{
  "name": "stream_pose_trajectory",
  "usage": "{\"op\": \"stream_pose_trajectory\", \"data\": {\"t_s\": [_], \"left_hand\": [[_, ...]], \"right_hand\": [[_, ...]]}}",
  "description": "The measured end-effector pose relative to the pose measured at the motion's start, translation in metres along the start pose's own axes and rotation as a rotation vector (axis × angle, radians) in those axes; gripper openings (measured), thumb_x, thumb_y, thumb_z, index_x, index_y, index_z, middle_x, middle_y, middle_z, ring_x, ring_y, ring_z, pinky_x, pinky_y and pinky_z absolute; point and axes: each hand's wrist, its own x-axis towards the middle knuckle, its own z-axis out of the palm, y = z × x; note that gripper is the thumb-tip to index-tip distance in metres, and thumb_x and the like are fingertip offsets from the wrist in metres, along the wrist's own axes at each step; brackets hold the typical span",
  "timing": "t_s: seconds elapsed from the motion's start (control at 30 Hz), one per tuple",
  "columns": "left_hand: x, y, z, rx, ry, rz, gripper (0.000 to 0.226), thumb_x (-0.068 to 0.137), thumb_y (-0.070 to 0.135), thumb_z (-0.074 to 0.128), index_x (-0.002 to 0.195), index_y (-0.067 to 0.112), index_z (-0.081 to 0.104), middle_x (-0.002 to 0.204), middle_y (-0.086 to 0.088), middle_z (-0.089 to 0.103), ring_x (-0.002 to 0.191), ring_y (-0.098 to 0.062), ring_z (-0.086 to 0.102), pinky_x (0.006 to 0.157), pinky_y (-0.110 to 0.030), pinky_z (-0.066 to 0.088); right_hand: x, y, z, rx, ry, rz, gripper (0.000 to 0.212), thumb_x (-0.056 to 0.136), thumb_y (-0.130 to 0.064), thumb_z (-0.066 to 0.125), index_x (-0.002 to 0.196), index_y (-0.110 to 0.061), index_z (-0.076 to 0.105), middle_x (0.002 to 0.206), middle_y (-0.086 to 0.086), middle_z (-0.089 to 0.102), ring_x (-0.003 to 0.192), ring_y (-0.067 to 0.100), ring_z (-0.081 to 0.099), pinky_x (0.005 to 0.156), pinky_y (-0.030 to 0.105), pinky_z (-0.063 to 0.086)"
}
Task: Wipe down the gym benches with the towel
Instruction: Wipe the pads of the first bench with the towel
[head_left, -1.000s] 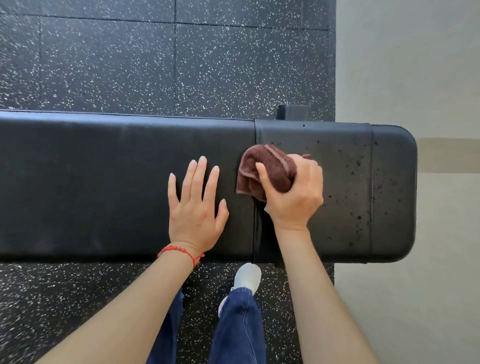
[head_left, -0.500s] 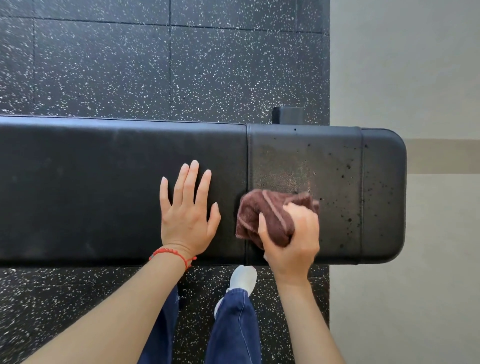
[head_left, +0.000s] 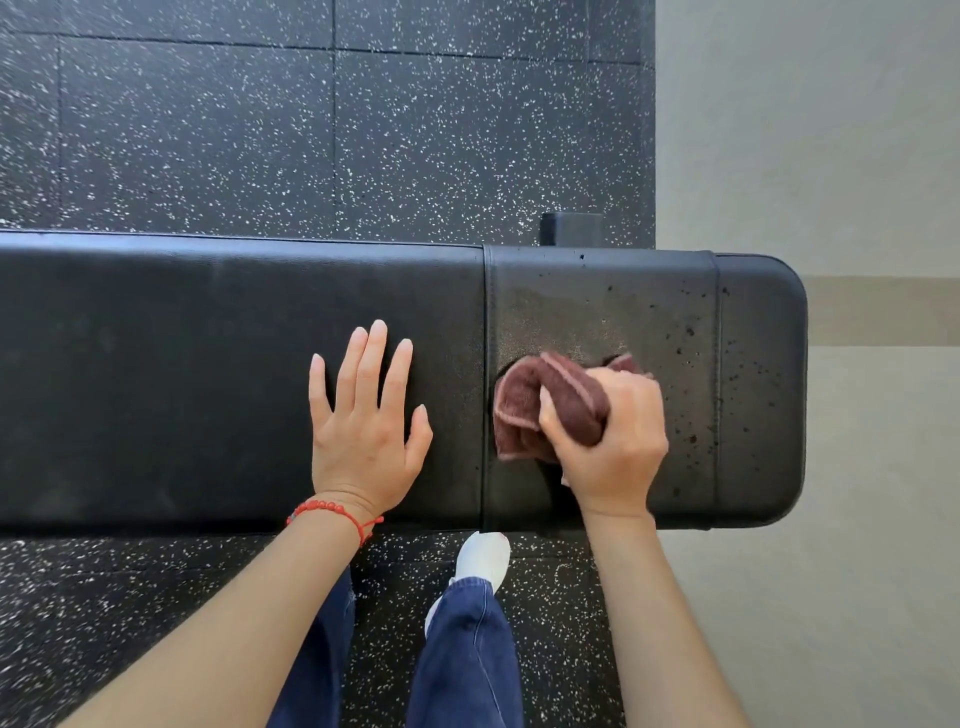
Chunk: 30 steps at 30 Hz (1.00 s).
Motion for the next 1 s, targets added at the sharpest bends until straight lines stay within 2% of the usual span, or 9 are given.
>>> {"op": "stream_pose_trajectory", "data": {"t_s": [0.1, 0.27, 0.37, 0.57, 0.73, 0.83, 0.9, 1.0], "left_hand": [[0.0, 0.003, -0.003, -0.012, -0.01, -0.006, 0.053, 0.088, 0.03, 0.035, 0.135, 0.005, 0.042, 0.143, -0.02, 0.037, 0.134, -0.034, 0.029, 0.109, -0.058, 0.017], [0.004, 0.022, -0.011, -0.137, 0.028, -0.112, 0.052, 0.085, 0.029, 0.037, 0.129, 0.003, 0.048, 0.141, -0.021, 0.04, 0.133, -0.035, 0.031, 0.108, -0.057, 0.016], [0.011, 0.051, -0.012, -0.18, 0.049, -0.061, 0.052, 0.086, 0.028, 0.039, 0.131, 0.003, 0.046, 0.141, -0.02, 0.04, 0.134, -0.035, 0.031, 0.108, -0.057, 0.017], [0.026, 0.093, 0.0, -0.168, -0.027, 0.025, 0.054, 0.089, 0.029, 0.034, 0.138, 0.005, 0.039, 0.147, -0.017, 0.033, 0.137, -0.032, 0.026, 0.11, -0.056, 0.014], [0.026, 0.093, 0.012, -0.075, -0.031, 0.034, 0.056, 0.089, 0.031, 0.035, 0.14, 0.007, 0.036, 0.148, -0.016, 0.032, 0.137, -0.031, 0.026, 0.111, -0.055, 0.013], [0.027, 0.093, 0.012, -0.07, -0.028, 0.036, 0.056, 0.089, 0.032, 0.035, 0.139, 0.007, 0.037, 0.148, -0.016, 0.032, 0.137, -0.031, 0.026, 0.111, -0.055, 0.013], [0.027, 0.094, 0.011, -0.063, -0.036, 0.029, 0.056, 0.089, 0.032, 0.034, 0.139, 0.007, 0.038, 0.147, -0.016, 0.033, 0.137, -0.032, 0.026, 0.11, -0.055, 0.013], [0.027, 0.095, 0.01, -0.057, -0.037, 0.027, 0.056, 0.088, 0.031, 0.034, 0.139, 0.007, 0.038, 0.147, -0.016, 0.032, 0.137, -0.032, 0.026, 0.11, -0.055, 0.014]], "right_hand": [[0.035, 0.009, 0.008, -0.006, 0.02, 0.014, 0.037, 0.084, -0.035, 0.065, 0.086, 0.002, 0.065, 0.076, 0.015, 0.061, 0.074, 0.025, 0.053, 0.07, 0.037, 0.049], [0.077, 0.02, 0.017, -0.075, 0.044, 0.09, 0.04, 0.08, -0.038, 0.065, 0.089, 0.0, 0.065, 0.078, 0.015, 0.061, 0.072, 0.031, 0.058, 0.069, 0.033, 0.044], [0.078, 0.022, 0.016, -0.082, 0.043, 0.087, 0.039, 0.079, -0.039, 0.067, 0.09, -0.001, 0.065, 0.078, 0.015, 0.062, 0.073, 0.031, 0.058, 0.07, 0.031, 0.044], [0.048, 0.032, -0.008, -0.023, 0.003, 0.044, 0.034, 0.083, -0.036, 0.066, 0.089, -0.003, 0.064, 0.079, 0.012, 0.059, 0.076, 0.022, 0.05, 0.073, 0.033, 0.047], [-0.017, 0.045, -0.05, 0.013, -0.049, 0.12, 0.04, 0.086, -0.038, 0.064, 0.088, 0.002, 0.065, 0.081, 0.014, 0.062, 0.078, 0.026, 0.055, 0.078, 0.032, 0.047], [-0.049, 0.046, -0.069, -0.002, -0.059, 0.114, 0.036, 0.086, -0.037, 0.065, 0.09, -0.001, 0.061, 0.081, 0.016, 0.062, 0.078, 0.029, 0.055, 0.079, 0.036, 0.049], [-0.056, 0.047, -0.071, -0.017, -0.045, 0.106, 0.036, 0.086, -0.037, 0.065, 0.093, -0.003, 0.059, 0.082, 0.017, 0.062, 0.081, 0.029, 0.055, 0.08, 0.04, 0.049], [-0.04, 0.052, -0.064, -0.046, -0.027, 0.087, 0.041, 0.087, -0.039, 0.063, 0.088, 0.002, 0.064, 0.079, 0.017, 0.062, 0.075, 0.03, 0.056, 0.077, 0.034, 0.047]]}}
